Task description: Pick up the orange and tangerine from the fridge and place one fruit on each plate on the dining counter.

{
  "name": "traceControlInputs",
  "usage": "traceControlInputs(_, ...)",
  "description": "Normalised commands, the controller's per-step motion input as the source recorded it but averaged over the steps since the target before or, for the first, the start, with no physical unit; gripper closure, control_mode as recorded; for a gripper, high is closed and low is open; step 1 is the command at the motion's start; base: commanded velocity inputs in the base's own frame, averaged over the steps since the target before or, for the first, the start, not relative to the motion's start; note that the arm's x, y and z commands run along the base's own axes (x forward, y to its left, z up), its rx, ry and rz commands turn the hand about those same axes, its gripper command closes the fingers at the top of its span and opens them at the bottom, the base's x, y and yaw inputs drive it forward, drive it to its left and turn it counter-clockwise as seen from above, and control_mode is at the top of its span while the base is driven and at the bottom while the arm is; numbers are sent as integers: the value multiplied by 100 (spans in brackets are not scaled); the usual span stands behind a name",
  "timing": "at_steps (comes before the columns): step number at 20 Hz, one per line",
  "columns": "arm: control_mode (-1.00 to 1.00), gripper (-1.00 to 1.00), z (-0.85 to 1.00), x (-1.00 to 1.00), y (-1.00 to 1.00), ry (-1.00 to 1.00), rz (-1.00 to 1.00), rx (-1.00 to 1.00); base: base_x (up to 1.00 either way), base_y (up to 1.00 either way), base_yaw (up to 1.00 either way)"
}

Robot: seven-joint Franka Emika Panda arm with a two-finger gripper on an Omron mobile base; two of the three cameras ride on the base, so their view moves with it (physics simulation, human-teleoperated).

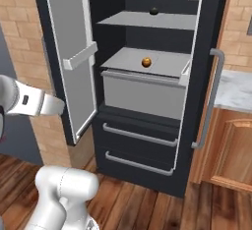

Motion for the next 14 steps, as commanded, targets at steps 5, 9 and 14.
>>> traceControlInputs(5, 100, -100, 0, 0, 0, 0, 0, 0, 58, -5, -9)
traceControlInputs(9, 100, -100, 0, 0, 0, 0, 0, 0, 67, -1, -9)
traceControlInputs(14, 100, -100, 0, 0, 0, 0, 0, 0, 70, 0, -13)
